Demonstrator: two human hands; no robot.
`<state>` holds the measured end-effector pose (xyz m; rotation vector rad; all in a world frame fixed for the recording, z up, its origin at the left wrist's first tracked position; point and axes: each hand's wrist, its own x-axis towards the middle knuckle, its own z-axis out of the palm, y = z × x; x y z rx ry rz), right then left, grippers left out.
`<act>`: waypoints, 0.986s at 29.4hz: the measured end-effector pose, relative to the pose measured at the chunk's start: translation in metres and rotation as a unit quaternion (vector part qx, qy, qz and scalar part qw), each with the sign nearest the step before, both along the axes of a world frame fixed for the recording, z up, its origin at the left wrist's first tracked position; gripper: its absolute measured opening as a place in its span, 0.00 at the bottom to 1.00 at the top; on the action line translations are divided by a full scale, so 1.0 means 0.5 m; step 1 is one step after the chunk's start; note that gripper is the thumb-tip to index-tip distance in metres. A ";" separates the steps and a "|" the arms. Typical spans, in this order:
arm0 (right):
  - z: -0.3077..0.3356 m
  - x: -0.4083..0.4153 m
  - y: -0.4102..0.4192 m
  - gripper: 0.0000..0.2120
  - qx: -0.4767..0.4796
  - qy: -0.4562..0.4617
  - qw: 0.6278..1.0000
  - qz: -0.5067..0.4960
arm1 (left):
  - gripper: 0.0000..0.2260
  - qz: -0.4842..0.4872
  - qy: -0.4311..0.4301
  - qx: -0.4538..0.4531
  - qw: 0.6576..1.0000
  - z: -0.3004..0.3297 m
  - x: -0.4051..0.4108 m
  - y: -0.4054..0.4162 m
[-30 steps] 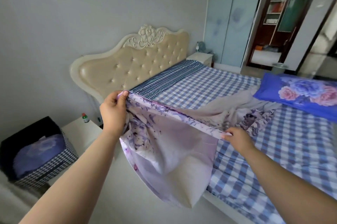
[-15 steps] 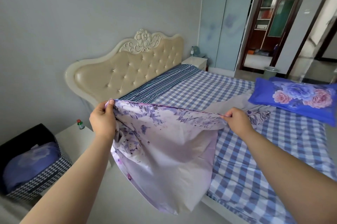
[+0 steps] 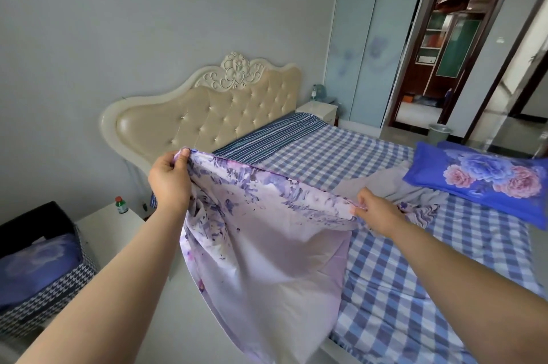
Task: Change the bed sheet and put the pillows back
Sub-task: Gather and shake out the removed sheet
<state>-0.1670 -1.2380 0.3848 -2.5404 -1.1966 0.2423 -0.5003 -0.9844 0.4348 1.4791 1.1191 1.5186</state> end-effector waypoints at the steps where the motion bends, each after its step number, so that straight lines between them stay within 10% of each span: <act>1: -0.003 -0.002 0.005 0.08 0.004 0.017 1.000 -0.005 | 0.06 -0.005 -0.005 -0.001 1.000 0.001 0.000 0.012; 9: -0.012 -0.169 0.109 0.12 -0.011 0.086 0.995 -0.051 | 0.17 -0.054 -0.072 -0.004 0.996 0.054 -0.023 0.149; 14: 0.031 -0.424 0.280 0.12 0.000 0.239 0.967 0.083 | 0.16 -0.043 -0.119 0.009 0.992 0.145 -0.102 0.279; 19: 0.214 -0.483 0.329 0.06 0.246 0.445 0.859 0.060 | 0.11 -0.099 -0.064 0.055 0.991 0.192 -0.123 0.331; 26: 0.376 -0.422 0.221 0.13 0.442 0.478 0.755 0.075 | 0.15 -0.055 -0.116 0.067 0.989 0.203 -0.151 0.409; 29: 0.425 -0.362 0.184 0.10 0.440 0.355 0.825 -0.017 | 0.13 -0.053 -0.034 0.089 0.994 0.206 -0.140 0.434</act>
